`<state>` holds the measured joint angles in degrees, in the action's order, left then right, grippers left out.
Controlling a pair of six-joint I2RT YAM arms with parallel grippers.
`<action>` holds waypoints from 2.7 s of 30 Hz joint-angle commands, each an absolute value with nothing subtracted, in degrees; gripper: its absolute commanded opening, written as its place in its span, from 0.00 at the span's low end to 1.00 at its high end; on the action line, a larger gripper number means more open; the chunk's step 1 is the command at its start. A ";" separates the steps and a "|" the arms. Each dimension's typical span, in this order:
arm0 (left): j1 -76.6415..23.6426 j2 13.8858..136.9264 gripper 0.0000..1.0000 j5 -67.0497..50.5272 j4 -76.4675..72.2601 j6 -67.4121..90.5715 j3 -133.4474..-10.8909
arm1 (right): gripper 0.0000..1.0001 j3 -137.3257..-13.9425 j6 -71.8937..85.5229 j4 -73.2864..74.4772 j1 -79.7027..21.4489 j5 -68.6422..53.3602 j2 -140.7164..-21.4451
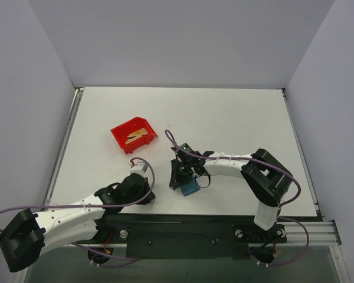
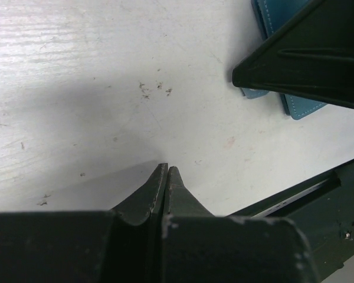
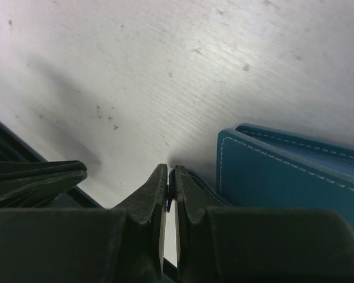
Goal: Put the credit cards into the card holder
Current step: Close the card holder at the center of the board.
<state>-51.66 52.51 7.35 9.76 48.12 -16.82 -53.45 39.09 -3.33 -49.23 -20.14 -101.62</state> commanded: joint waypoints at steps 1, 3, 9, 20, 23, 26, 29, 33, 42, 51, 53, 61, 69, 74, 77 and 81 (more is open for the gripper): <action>-51.68 51.94 0.00 9.40 12.83 48.95 -18.19 | 0.00 -53.70 40.52 -7.91 -50.10 -24.69 -104.32; -51.68 51.94 0.00 9.32 13.01 48.96 -18.28 | 0.04 -53.53 40.25 -8.35 -50.19 -25.13 -104.76; -51.68 51.51 0.00 10.11 13.88 48.87 -18.89 | 0.29 -55.10 37.97 -5.46 -50.71 -23.47 -101.70; -51.68 43.87 0.00 13.80 20.74 49.66 -21.62 | 0.50 -60.11 36.74 -3.25 -49.58 -24.43 -95.02; -51.68 43.16 0.00 15.46 22.58 49.13 -22.76 | 0.50 -59.77 36.39 -3.16 -47.64 -24.70 -92.56; -51.68 43.85 0.00 16.61 23.12 47.90 -24.17 | 0.48 -56.97 35.78 -1.94 -44.05 -21.73 -87.91; -51.68 45.70 0.00 17.14 21.63 45.98 -26.45 | 0.37 -54.85 33.93 2.89 -42.10 -16.63 -85.17; -51.68 50.70 0.00 16.26 17.23 42.72 -30.66 | 0.23 -53.36 30.50 6.94 -41.57 -15.72 -85.08; -51.59 61.61 0.00 11.26 8.28 38.94 -37.44 | 0.14 -47.81 33.31 2.28 -43.06 -21.45 -89.37; -51.85 70.04 0.00 6.68 1.15 38.41 -39.82 | 0.10 -49.92 33.05 4.22 -44.56 -20.04 -96.06; -51.94 71.71 0.00 5.80 0.88 38.41 -39.90 | 0.10 -49.92 33.05 4.31 -44.82 -19.69 -96.42; -52.91 76.11 0.00 3.25 -2.37 38.76 -37.89 | 0.10 -49.83 33.22 4.48 -44.74 -18.99 -96.50; -52.91 77.43 0.00 4.04 -4.04 41.13 -32.61 | 0.12 -50.45 33.84 4.48 -44.74 -19.86 -95.98; -52.91 79.10 0.00 3.78 -7.20 42.71 -28.75 | 0.14 -51.50 33.93 5.18 -44.65 -20.04 -94.40; -52.91 80.77 0.00 4.31 -7.56 43.06 -28.04 | 0.15 -52.12 33.84 5.80 -44.65 -20.57 -93.43; -52.91 81.56 0.00 4.40 -7.82 43.59 -27.16 | 0.16 -52.29 33.75 5.98 -44.74 -20.92 -90.71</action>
